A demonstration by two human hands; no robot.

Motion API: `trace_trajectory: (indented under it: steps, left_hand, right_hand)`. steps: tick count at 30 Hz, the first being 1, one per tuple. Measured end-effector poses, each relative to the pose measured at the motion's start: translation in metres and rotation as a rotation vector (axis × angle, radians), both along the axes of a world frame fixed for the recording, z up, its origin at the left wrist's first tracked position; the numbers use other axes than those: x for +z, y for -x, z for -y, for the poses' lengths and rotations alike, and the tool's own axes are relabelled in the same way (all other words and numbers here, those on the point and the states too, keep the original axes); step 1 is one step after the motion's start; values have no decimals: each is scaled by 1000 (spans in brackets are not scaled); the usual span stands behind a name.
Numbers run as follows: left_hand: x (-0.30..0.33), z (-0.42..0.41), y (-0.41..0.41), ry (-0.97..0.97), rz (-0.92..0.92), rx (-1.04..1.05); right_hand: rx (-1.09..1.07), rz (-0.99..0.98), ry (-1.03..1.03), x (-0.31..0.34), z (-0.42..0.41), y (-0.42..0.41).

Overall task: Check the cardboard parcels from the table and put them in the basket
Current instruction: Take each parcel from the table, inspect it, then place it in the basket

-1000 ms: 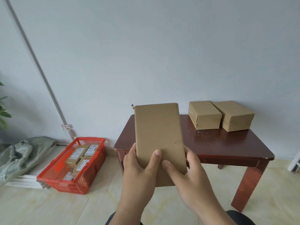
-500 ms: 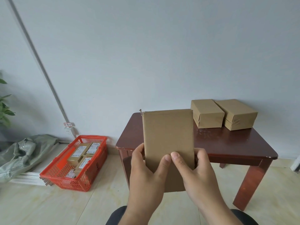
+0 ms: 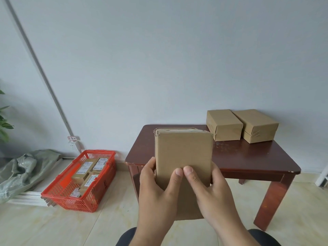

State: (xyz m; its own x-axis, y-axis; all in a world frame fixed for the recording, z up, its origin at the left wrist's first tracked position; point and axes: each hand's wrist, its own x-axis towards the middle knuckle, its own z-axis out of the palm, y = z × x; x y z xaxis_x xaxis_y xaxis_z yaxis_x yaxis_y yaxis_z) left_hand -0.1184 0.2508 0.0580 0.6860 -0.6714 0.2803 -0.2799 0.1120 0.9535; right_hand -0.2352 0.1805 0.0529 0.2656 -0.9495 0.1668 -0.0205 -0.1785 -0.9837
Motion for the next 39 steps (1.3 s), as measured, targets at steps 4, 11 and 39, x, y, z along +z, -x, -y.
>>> trace_trajectory:
  steps: [4, 11, 39]
  left_hand:
    - [15, 2, -4, 32, -11, -54]
    - [5, -2, 3, -23, -11, -46]
    - [26, 2, 2, 31, -132, -30]
  right_hand:
    - [-24, -46, 84, -6, -5, -1]
    - [-10, 43, 6, 10, 1, -4]
    - [0, 28, -81, 8, -5, -6]
